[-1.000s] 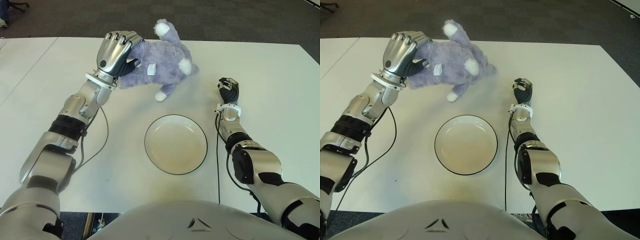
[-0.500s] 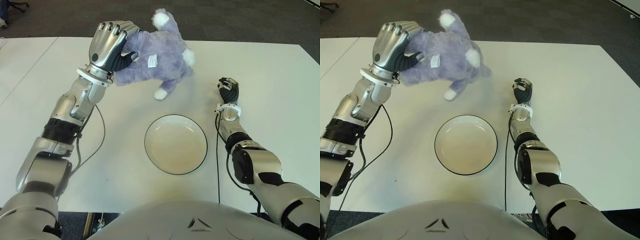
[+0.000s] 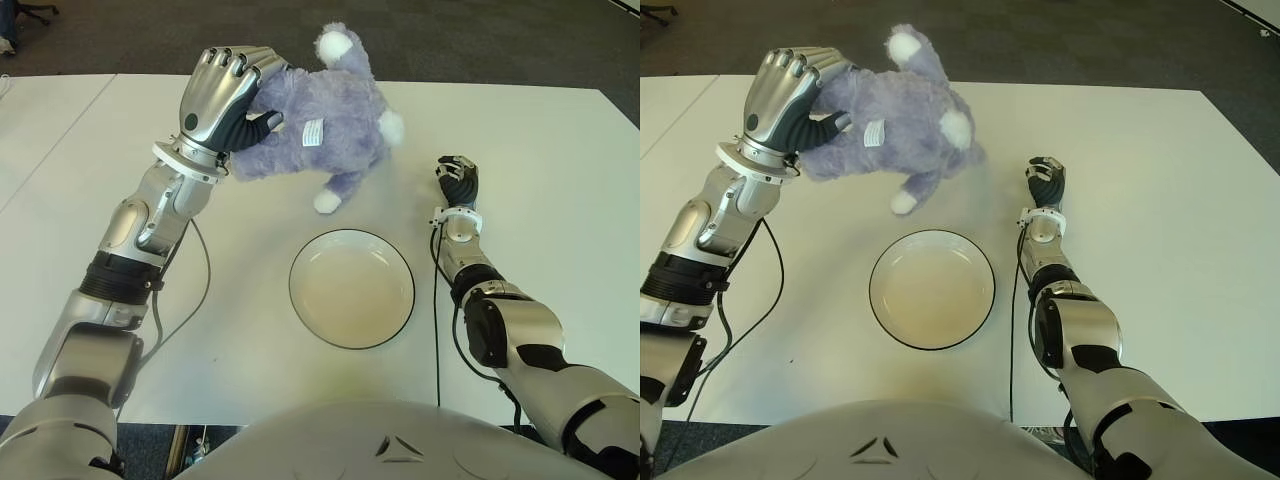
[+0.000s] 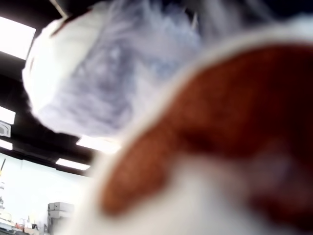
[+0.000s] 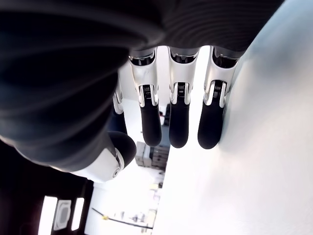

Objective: Put the doll into the plate.

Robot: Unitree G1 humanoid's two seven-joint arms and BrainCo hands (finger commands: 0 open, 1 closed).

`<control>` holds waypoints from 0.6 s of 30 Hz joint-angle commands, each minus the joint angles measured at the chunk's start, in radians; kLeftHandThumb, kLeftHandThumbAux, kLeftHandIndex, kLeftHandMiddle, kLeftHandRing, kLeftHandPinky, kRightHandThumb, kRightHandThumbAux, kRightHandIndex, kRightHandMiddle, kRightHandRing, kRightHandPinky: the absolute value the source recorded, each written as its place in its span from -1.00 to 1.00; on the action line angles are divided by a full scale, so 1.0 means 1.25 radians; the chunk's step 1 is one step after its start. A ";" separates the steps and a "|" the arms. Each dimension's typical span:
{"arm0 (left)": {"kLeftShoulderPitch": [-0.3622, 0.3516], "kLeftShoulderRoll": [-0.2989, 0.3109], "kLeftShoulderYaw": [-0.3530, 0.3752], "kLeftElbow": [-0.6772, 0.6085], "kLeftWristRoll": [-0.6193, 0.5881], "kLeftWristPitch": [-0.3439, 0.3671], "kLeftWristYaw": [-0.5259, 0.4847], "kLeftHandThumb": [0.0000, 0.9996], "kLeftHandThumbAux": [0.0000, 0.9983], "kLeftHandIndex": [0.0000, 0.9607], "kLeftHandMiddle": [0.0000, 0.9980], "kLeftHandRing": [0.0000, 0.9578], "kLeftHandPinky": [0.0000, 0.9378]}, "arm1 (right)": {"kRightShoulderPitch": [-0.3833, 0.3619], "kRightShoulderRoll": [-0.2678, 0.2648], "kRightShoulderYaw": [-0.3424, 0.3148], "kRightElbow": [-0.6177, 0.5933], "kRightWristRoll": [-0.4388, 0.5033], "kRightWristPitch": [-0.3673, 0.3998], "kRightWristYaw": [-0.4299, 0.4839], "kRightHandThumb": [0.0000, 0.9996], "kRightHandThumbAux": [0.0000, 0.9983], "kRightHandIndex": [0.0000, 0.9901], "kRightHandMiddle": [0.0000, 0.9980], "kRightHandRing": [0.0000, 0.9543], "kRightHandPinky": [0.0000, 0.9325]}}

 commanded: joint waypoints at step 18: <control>0.130 -0.049 0.036 -0.221 -0.041 -0.010 -0.090 0.45 0.40 -0.08 0.71 0.78 0.83 | 0.130 0.047 0.002 0.081 -0.002 0.067 0.000 0.39 0.48 -0.20 -0.46 -0.52 -0.66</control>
